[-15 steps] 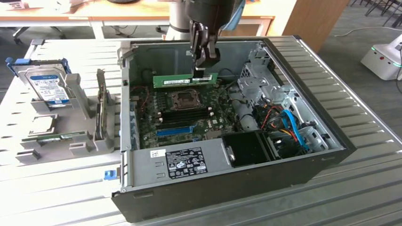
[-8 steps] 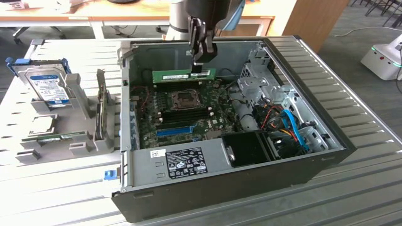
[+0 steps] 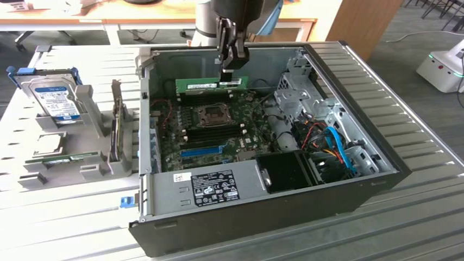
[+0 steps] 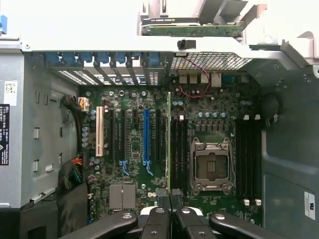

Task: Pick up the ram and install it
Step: 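Pick up the ram and move it above insertion slot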

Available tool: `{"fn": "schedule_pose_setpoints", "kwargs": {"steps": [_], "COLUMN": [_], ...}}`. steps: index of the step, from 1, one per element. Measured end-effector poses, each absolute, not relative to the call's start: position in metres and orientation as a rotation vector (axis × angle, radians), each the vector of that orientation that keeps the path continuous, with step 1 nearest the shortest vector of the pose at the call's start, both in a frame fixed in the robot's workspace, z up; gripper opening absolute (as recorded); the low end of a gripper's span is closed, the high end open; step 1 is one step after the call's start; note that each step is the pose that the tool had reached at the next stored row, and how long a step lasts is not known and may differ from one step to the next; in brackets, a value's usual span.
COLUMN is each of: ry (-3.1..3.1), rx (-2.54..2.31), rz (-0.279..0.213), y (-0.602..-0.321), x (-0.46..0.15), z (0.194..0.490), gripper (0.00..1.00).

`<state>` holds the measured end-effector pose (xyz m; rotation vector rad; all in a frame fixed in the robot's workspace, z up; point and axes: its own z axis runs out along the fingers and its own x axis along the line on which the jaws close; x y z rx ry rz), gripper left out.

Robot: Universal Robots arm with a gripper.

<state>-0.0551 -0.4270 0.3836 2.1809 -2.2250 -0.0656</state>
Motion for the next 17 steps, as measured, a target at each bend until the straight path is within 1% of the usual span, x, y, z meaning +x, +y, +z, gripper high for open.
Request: {"fn": "schedule_pose_setpoints", "kwargs": {"steps": [17], "ry": [-2.225], "rx": [2.181], "rz": [-0.066], "y": [-0.427], "x": [-0.055], "z": [0.373], "gripper": [0.12]}}
